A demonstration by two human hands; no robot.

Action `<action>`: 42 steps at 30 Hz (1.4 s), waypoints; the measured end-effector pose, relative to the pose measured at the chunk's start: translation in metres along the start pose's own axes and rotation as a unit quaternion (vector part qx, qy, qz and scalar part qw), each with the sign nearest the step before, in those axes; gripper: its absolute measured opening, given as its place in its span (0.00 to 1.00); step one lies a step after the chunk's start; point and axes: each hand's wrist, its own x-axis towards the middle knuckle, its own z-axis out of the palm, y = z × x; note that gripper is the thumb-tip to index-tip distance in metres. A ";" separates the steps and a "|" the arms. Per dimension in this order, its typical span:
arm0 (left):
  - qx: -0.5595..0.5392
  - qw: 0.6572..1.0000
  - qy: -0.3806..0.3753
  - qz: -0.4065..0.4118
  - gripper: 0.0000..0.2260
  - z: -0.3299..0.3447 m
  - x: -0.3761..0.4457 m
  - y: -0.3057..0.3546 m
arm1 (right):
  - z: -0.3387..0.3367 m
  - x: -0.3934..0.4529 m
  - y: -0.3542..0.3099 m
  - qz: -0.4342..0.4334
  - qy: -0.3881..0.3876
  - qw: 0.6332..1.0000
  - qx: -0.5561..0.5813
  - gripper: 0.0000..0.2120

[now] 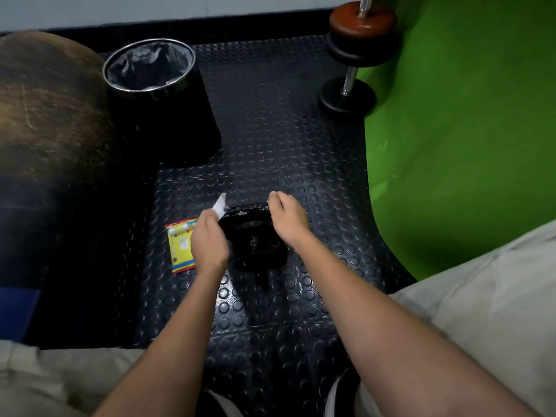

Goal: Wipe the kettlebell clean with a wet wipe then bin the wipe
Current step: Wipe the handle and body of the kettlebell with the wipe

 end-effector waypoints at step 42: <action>0.133 0.961 -0.020 0.241 0.18 0.008 0.005 0.003 | -0.001 0.000 0.006 -0.004 -0.001 1.000 0.021 0.21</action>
